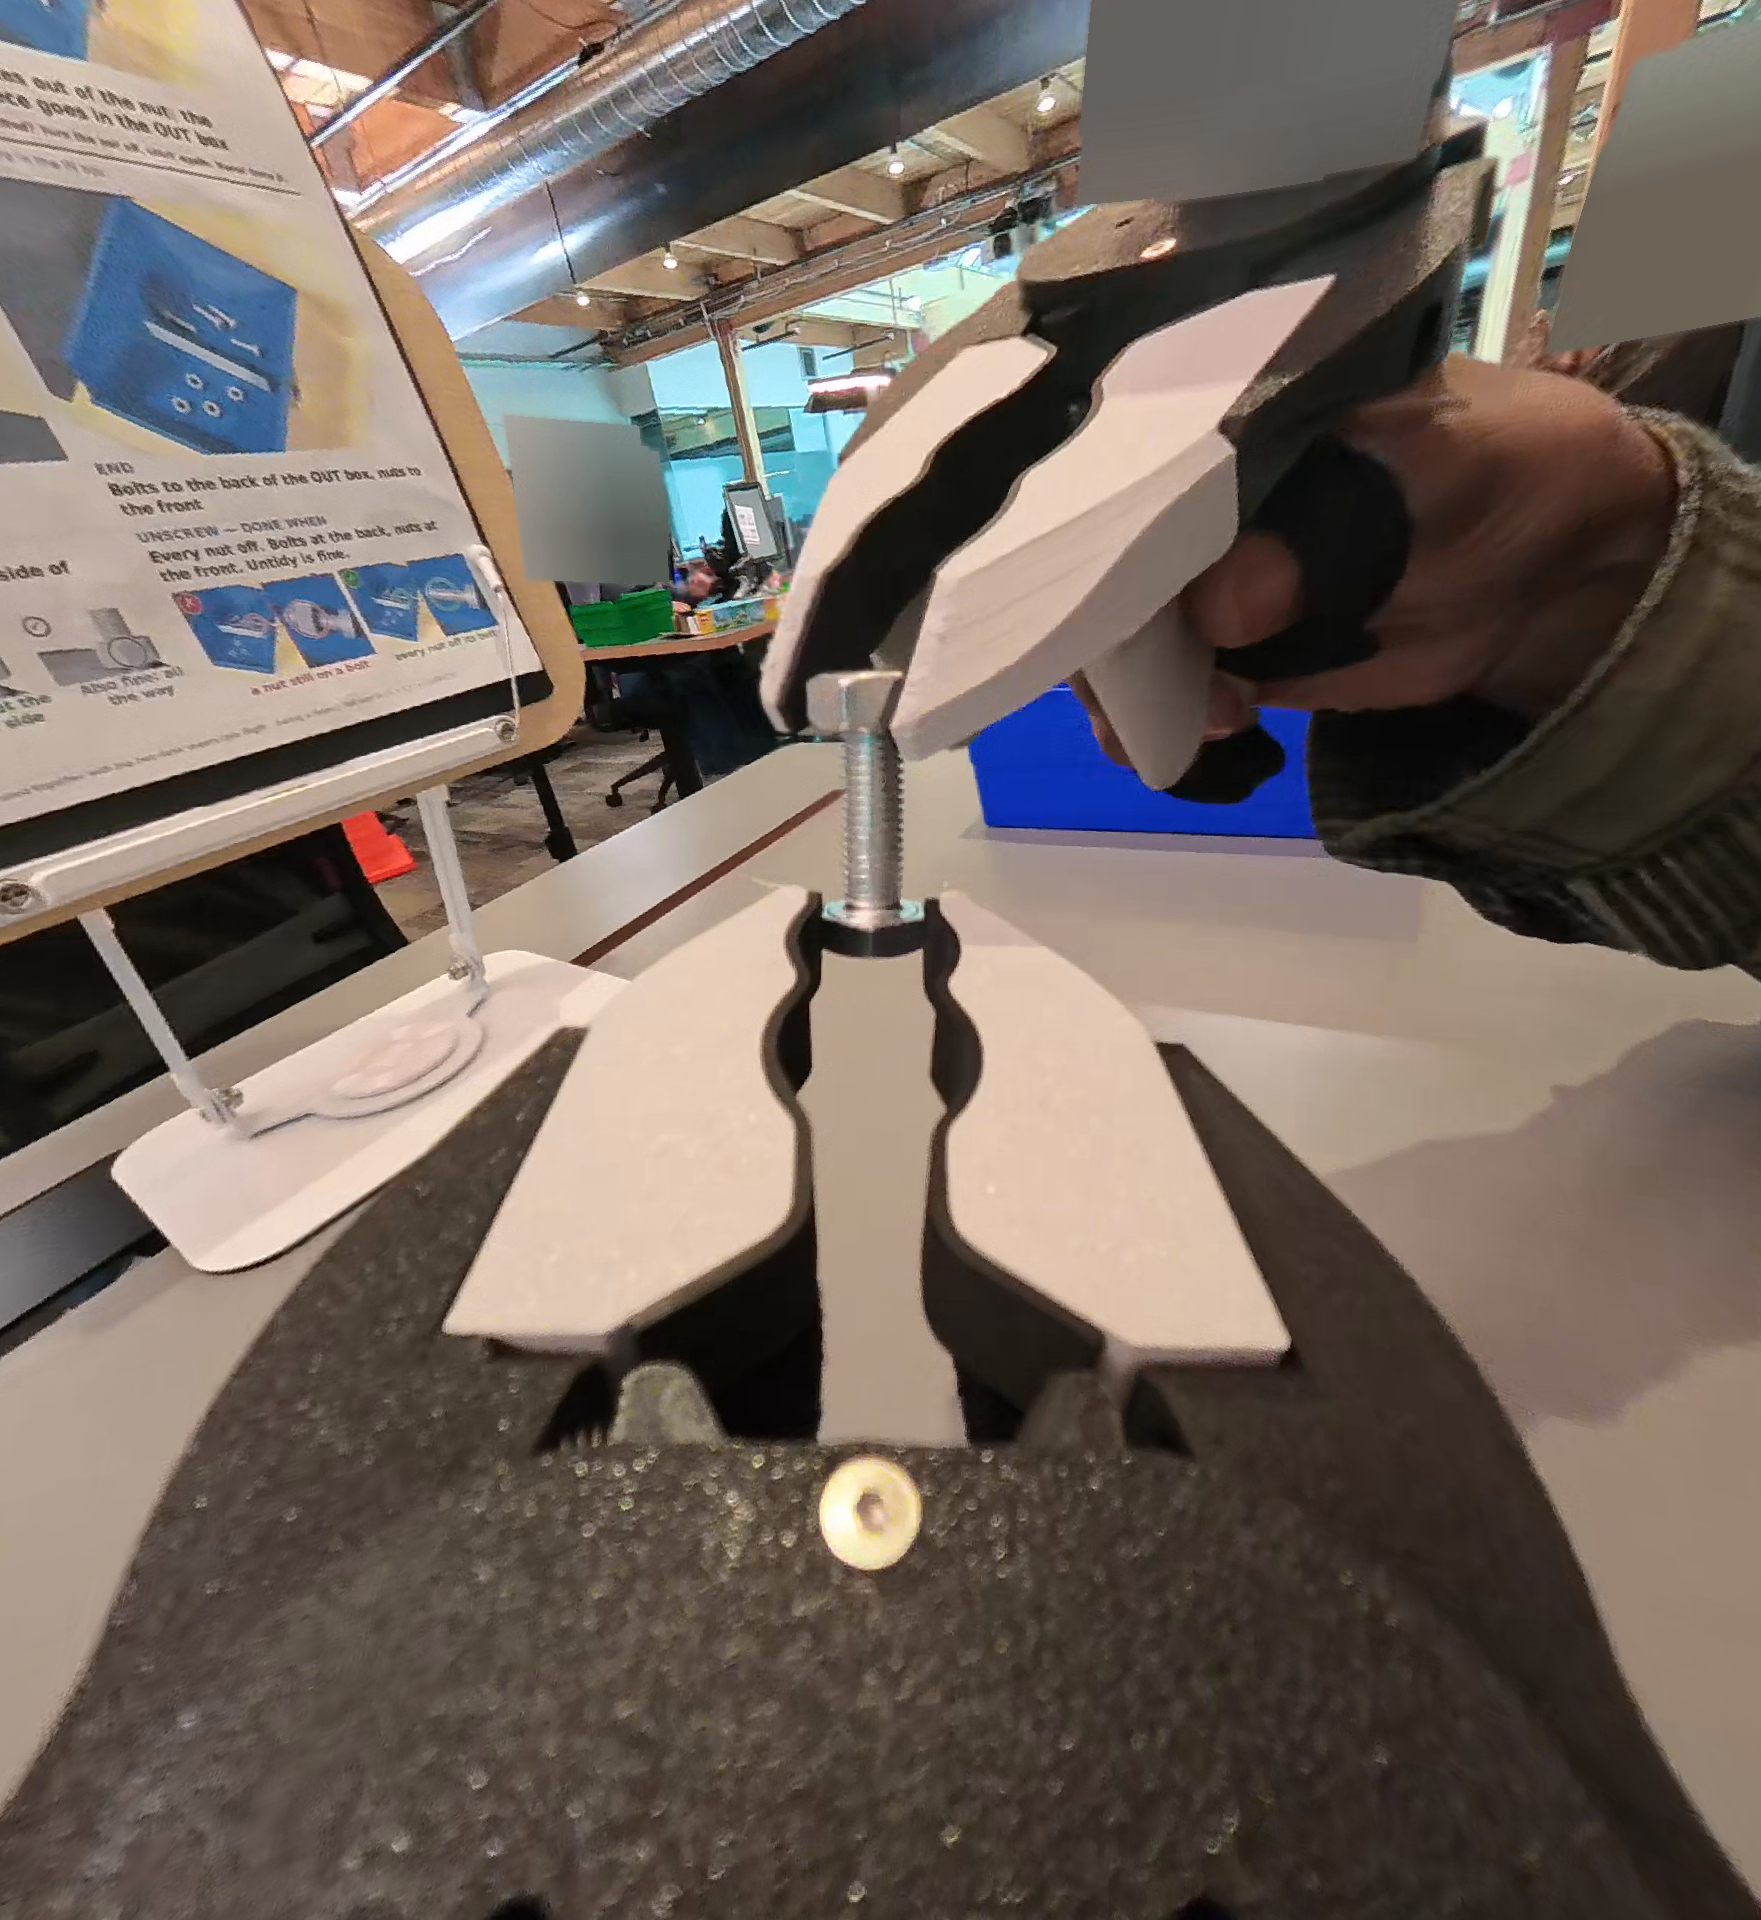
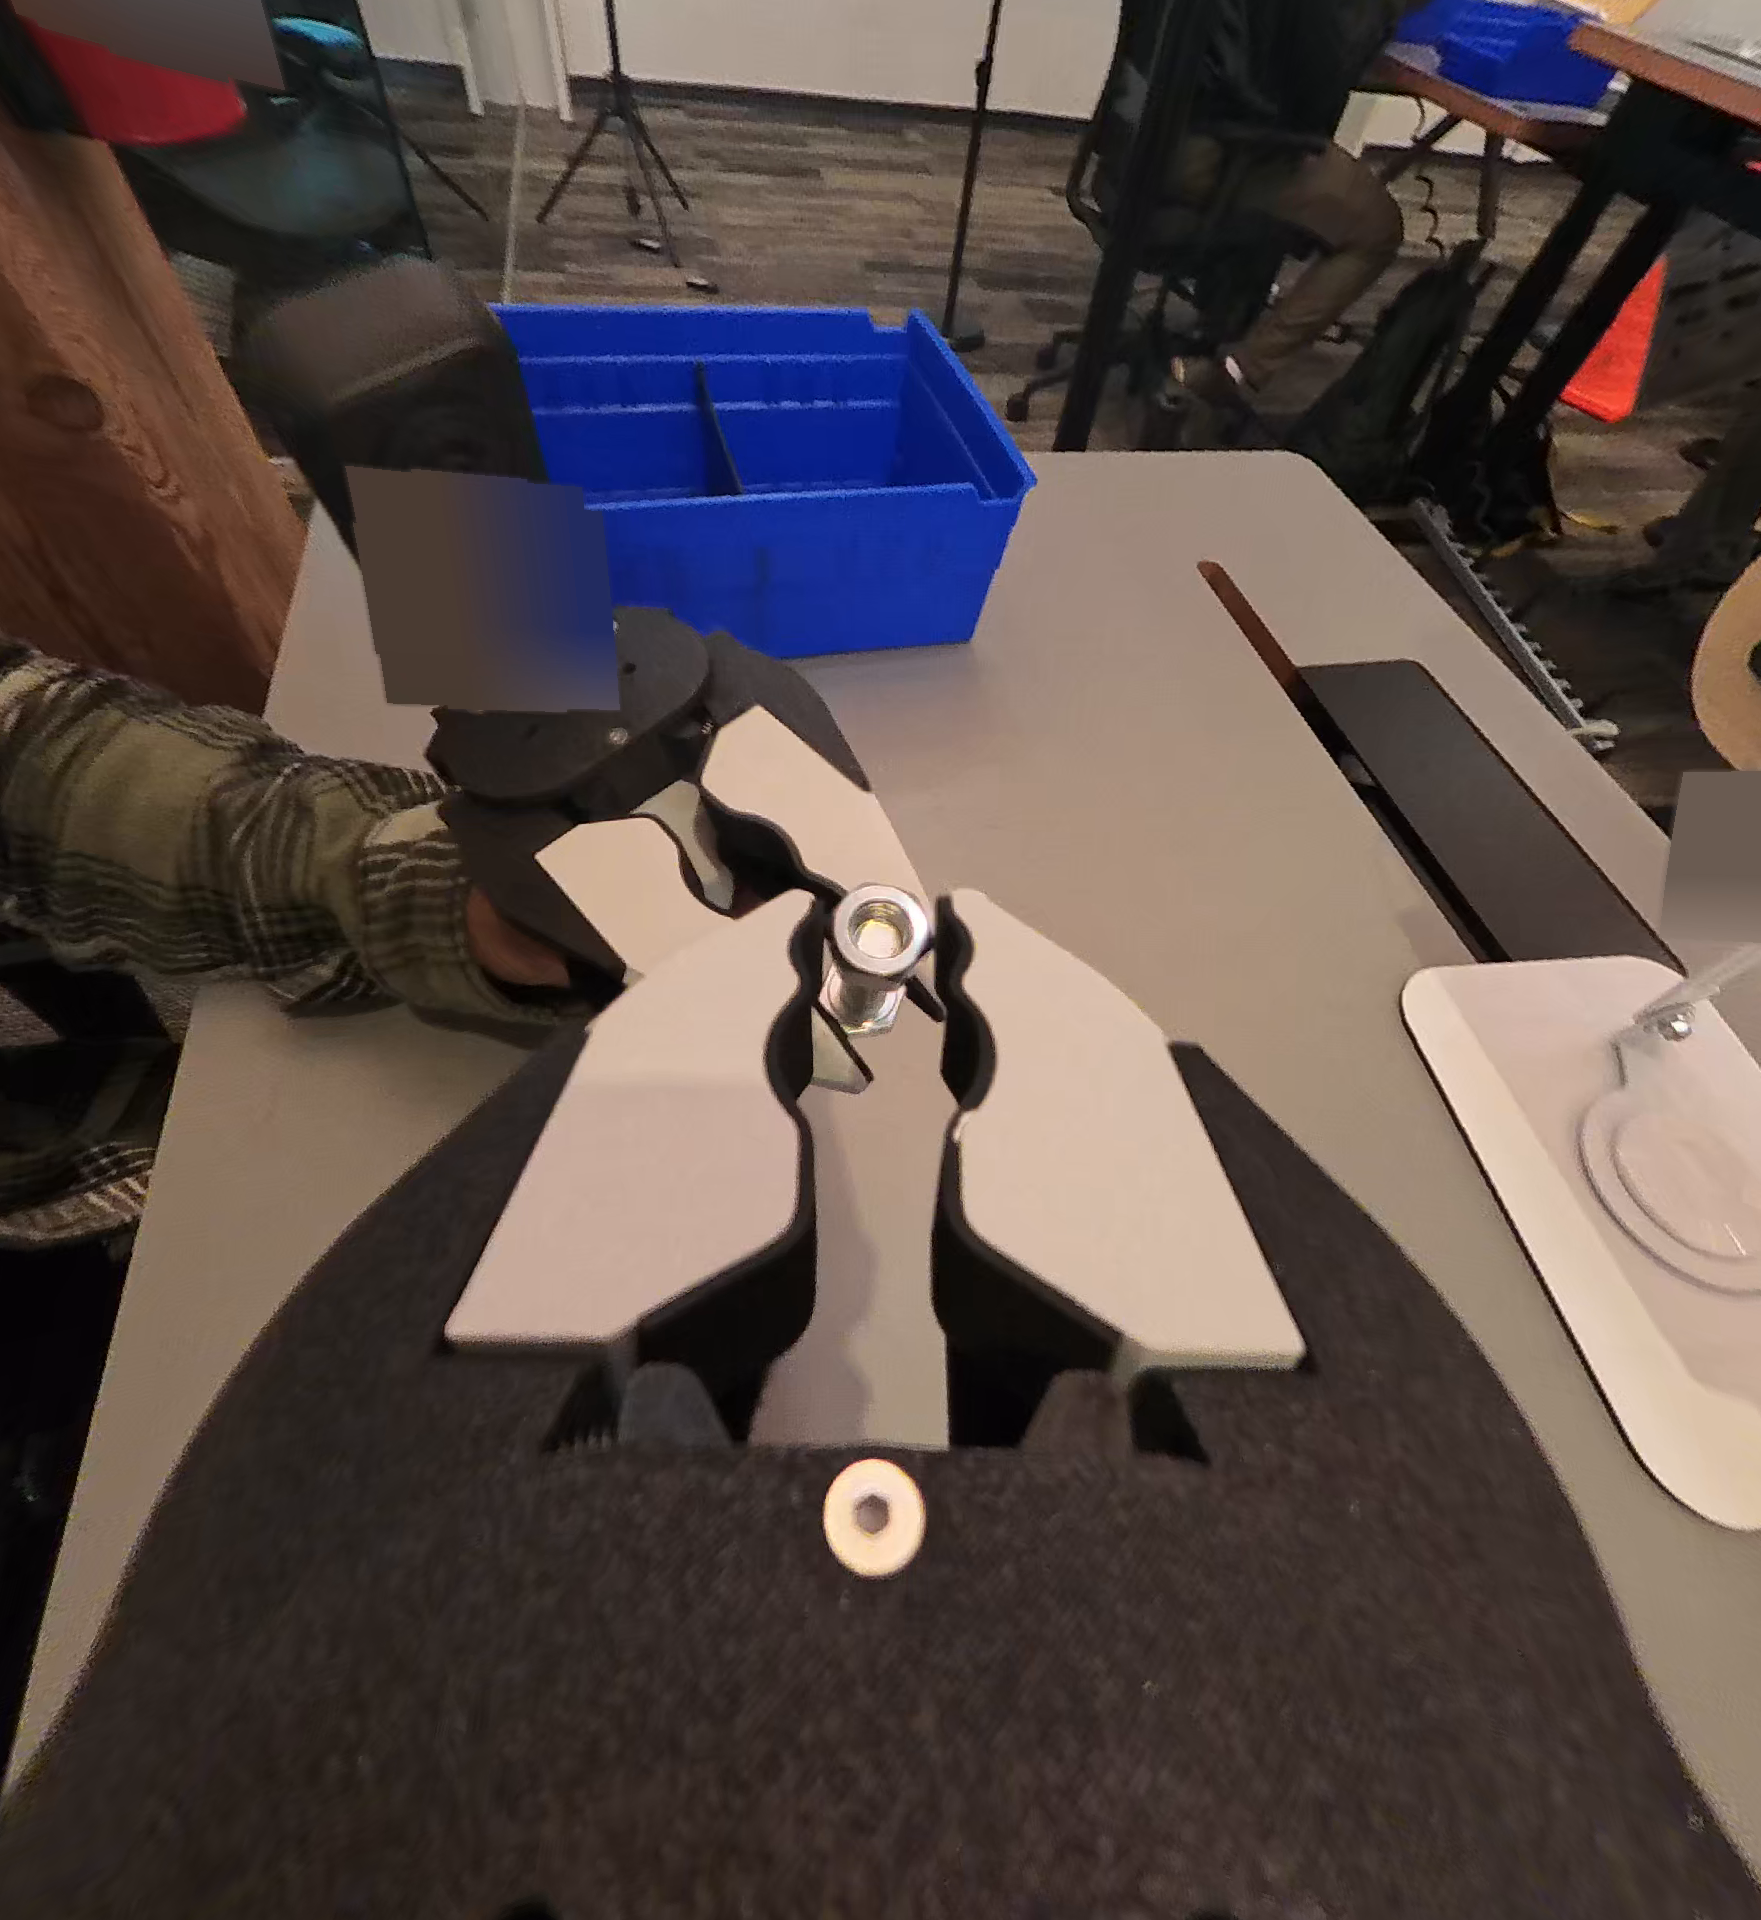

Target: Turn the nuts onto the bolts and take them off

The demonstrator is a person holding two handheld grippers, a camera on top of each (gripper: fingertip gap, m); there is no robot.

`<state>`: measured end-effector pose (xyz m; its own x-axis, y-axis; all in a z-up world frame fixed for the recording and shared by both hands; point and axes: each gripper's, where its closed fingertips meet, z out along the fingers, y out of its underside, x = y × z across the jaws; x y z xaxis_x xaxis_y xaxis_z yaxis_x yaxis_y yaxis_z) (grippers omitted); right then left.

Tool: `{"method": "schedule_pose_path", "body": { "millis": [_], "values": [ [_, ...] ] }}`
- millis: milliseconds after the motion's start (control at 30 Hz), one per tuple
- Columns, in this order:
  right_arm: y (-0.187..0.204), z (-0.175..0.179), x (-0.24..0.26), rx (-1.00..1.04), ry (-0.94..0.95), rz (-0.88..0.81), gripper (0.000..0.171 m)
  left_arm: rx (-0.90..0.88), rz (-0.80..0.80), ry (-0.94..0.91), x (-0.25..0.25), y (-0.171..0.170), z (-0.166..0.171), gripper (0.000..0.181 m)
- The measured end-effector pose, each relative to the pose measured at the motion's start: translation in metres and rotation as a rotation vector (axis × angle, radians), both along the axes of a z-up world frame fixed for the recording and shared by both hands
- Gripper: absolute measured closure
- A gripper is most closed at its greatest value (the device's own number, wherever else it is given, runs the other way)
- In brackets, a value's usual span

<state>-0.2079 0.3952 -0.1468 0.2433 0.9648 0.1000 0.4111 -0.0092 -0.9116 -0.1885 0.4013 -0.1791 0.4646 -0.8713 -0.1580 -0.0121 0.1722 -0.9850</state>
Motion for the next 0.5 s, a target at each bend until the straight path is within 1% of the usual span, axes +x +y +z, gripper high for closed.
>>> {"method": "schedule_pose_path", "body": {
  "millis": [33,67,100,167,200,300,367,433,500],
  "values": [
    [0.0,-0.001,0.001,0.003,-0.014,-0.002,0.151,-0.01,-0.012,-0.001,0.001,0.0,-0.001,0.163],
    [0.0,-0.003,0.001,0.011,-0.023,0.008,0.145,-0.019,-0.034,-0.004,0.003,-0.002,-0.001,0.163],
    [0.0,-0.003,0.001,0.02,-0.026,0.018,0.134,-0.031,-0.056,-0.003,0.006,-0.004,-0.002,0.163],
    [-0.004,-0.002,0.003,0.04,-0.066,0.091,0.123,-0.047,-0.097,-0.001,0.011,-0.008,-0.005,0.163],
    [-0.003,0.0,0.006,0.066,-0.092,0.126,0.12,-0.057,-0.123,-0.004,0.013,-0.011,-0.005,0.163],
    [-0.016,0.007,0.019,0.13,-0.183,0.374,0.121,-0.1,-0.226,-0.027,0.019,-0.02,-0.006,0.163],
    [-0.024,0.003,0.03,0.137,-0.303,0.523,0.121,-0.123,-0.3,-0.034,0.023,-0.027,-0.007,0.163],
    [-0.029,-0.002,0.037,0.152,-0.417,0.629,0.124,-0.137,-0.341,-0.027,0.027,-0.032,-0.009,0.163],
    [-0.029,-0.009,0.04,0.174,-0.534,0.674,0.124,-0.135,-0.362,-0.012,0.03,-0.035,-0.012,0.163]
  ]
}}
